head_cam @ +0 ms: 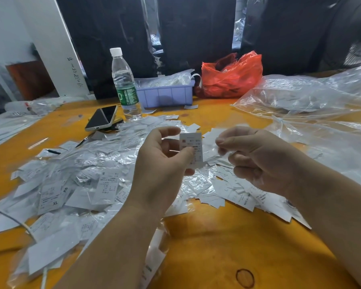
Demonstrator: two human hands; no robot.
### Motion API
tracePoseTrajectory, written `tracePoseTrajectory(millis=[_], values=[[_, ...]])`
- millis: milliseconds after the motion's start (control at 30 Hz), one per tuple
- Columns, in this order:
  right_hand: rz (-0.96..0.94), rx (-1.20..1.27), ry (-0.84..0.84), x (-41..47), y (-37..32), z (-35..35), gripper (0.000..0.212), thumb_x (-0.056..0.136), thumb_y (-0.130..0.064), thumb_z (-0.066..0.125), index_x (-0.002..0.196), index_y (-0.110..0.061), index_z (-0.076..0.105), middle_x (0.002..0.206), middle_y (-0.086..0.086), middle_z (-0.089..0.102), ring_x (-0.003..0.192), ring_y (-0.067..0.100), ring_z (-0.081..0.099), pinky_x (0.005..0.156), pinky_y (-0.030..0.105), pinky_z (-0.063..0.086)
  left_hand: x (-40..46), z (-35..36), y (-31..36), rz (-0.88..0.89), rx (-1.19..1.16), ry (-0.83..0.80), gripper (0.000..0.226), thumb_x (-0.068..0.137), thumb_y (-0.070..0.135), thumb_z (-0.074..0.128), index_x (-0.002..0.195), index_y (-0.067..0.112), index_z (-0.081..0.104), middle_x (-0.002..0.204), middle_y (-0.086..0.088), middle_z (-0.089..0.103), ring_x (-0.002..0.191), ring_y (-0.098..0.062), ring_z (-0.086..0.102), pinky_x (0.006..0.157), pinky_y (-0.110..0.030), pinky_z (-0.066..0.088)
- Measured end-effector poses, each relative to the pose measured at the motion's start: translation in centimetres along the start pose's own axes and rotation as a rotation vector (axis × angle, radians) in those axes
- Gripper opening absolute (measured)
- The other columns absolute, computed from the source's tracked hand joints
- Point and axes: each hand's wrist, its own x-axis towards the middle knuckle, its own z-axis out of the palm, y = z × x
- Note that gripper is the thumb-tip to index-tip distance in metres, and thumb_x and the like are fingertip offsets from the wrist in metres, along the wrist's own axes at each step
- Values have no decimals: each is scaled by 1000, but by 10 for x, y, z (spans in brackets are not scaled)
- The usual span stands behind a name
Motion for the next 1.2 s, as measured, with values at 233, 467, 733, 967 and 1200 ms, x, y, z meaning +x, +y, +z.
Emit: tracePoseTrajectory(millis=[233,467,733,967,1200], values=[[-17,17,67,1,0,-1,26,66,-16,71,90,-5,71,64,2,55,40,7,24,32,17,25,0,1,1,-43,5,-77,10,90,12,64,91,17,72,74,7,72,62,4,61,52,-8,43],[-44,21,56,0,0,2,26,64,-20,72,85,-5,68,60,2,54,38,7,23,32,17,23,-3,6,0,-6,173,-211,16,93,24,63,84,19,76,69,10,69,64,5,59,55,-7,42],[-71,-91,112,-1,2,5,8,81,-10,71,83,-4,69,58,3,51,36,5,26,33,16,26,-4,6,1,13,201,-230,14,91,24,66,82,20,76,73,8,71,71,2,63,60,-9,45],[-76,-85,86,-3,0,7,16,77,-11,71,85,2,67,52,1,50,35,6,25,33,17,24,-2,4,1,-4,208,-175,13,90,23,67,81,18,75,72,7,70,68,4,62,56,-7,44],[-82,-98,82,-5,-3,8,24,69,-18,72,83,0,66,46,-2,46,33,4,26,32,16,23,-3,4,2,-7,203,-180,13,90,22,66,82,16,75,71,7,69,68,6,62,54,-7,43]])
